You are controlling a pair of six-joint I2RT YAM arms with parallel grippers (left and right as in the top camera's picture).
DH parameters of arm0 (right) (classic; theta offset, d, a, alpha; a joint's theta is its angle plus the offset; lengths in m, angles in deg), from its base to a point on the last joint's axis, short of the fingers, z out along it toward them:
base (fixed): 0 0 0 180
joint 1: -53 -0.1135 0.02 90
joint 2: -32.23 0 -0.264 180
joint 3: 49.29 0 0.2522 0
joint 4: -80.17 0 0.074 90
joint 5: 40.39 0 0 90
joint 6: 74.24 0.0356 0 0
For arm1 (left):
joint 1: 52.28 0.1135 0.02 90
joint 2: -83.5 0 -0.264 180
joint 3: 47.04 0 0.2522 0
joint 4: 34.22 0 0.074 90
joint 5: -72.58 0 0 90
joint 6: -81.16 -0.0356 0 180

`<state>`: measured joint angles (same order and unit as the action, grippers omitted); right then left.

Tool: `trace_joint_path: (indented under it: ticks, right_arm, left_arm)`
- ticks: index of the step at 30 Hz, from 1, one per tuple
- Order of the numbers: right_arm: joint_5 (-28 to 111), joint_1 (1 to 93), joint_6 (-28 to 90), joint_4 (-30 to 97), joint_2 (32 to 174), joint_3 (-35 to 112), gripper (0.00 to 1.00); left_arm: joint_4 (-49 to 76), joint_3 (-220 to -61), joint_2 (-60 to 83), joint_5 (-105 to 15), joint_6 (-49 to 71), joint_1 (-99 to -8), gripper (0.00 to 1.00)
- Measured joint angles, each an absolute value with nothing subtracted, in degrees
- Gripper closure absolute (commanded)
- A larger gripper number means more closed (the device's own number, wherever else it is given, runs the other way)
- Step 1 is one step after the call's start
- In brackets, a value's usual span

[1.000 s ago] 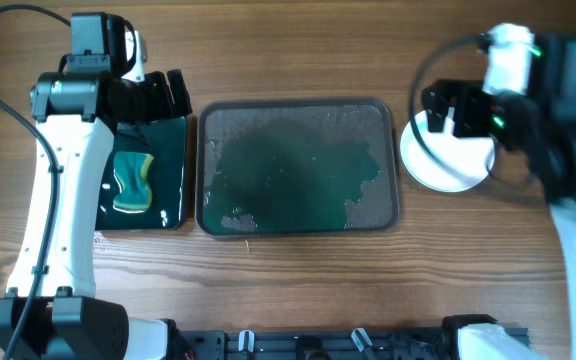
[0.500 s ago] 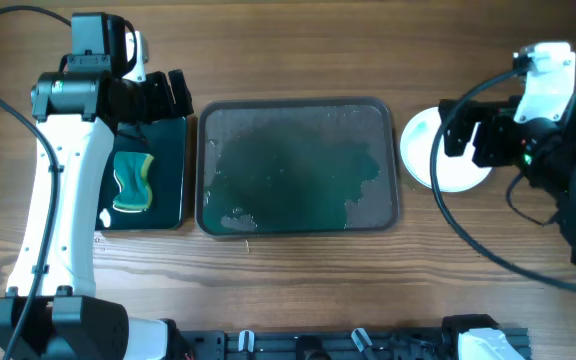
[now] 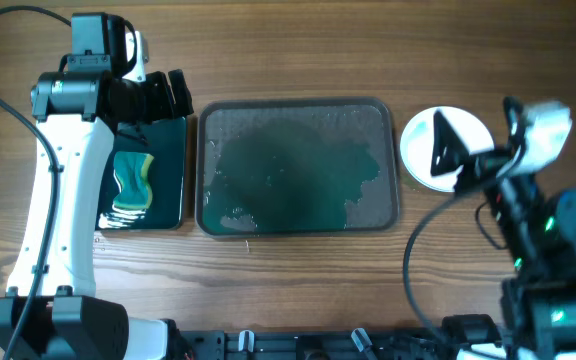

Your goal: Clean dirty plates on tray and stack at the side

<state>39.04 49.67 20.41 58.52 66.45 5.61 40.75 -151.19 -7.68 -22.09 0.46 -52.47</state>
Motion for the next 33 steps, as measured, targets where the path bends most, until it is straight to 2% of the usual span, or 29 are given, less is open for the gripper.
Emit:
trace_joint_path:
  ticks: [4, 8, 13, 33]
  right_arm:
    - [38.87, 49.67, 20.91, 63.51, 51.63, -13.71, 0.0]
    - [38.87, 49.67, 21.3, 64.62, 40.02, -24.61, 0.0]
    - [38.87, 49.67, 22.55, 65.61, 33.51, -32.18, 0.0]
    - [38.87, 49.67, 24.12, 66.92, 33.38, -35.13, 0.0]
  left_arm:
    - [40.78, -151.19, -7.68, -22.11, 0.46, -52.47, 0.0]
    - [40.78, -151.16, -7.68, -22.11, 0.46, -52.47, 0.0]
    - [40.75, -151.16, -7.68, -22.11, 0.46, -52.47, 0.0]
    - [40.75, -151.16, -7.68, -22.11, 0.44, -52.47, 0.0]
